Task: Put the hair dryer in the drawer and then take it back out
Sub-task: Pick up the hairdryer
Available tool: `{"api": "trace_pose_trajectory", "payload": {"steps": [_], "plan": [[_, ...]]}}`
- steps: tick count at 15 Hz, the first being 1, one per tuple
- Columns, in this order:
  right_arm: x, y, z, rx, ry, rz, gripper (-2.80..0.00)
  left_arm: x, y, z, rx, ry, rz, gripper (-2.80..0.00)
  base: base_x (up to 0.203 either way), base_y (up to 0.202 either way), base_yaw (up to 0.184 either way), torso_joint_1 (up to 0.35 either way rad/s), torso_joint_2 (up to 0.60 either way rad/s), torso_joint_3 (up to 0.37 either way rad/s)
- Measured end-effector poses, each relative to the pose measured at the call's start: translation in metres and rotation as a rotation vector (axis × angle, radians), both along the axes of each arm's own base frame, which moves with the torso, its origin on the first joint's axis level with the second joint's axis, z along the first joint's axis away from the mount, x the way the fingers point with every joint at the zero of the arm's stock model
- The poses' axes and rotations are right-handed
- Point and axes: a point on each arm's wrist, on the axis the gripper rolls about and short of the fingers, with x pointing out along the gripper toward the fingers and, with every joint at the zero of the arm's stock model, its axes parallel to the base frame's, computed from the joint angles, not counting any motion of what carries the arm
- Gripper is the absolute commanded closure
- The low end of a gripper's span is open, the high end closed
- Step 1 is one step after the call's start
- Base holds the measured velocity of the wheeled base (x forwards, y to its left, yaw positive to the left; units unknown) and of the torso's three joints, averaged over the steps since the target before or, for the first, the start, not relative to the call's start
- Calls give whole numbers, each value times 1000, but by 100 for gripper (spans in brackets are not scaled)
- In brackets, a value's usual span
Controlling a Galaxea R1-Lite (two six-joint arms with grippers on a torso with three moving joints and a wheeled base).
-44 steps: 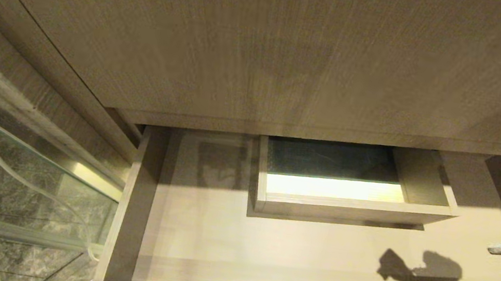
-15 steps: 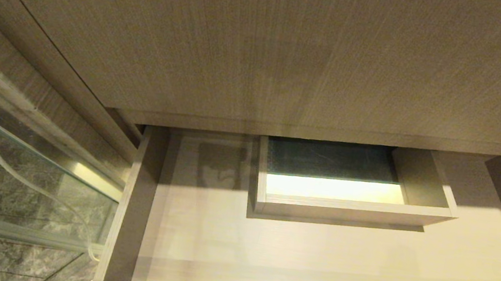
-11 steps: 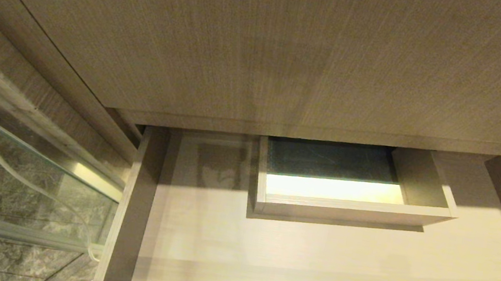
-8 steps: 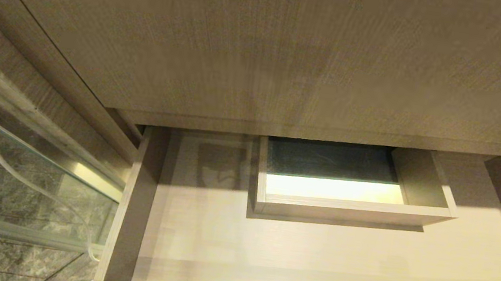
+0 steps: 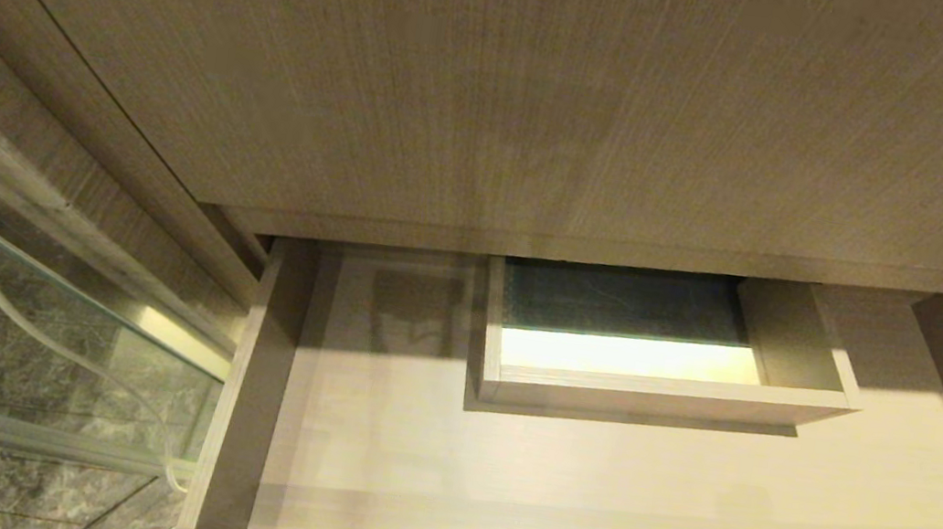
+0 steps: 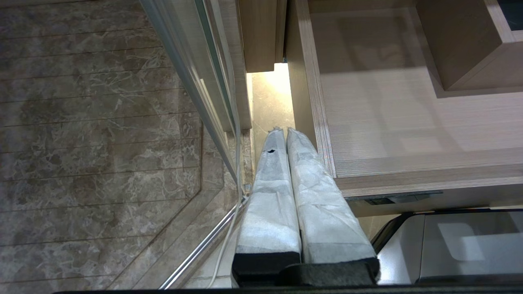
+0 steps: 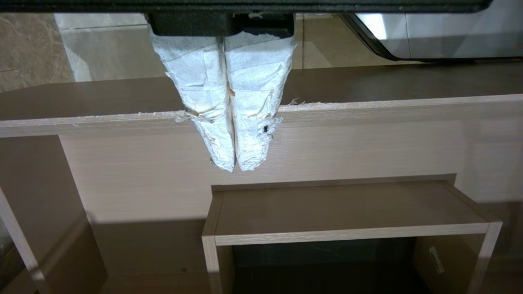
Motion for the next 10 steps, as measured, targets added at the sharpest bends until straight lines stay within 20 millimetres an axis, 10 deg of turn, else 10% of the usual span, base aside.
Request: {"api": "trace_pose_trajectory", "payload": {"steps": [10], "plan": [[0, 0, 0, 0, -1, -1, 0, 0, 0, 0, 0, 0, 0, 0, 0, 0, 0, 0, 0, 0]]}}
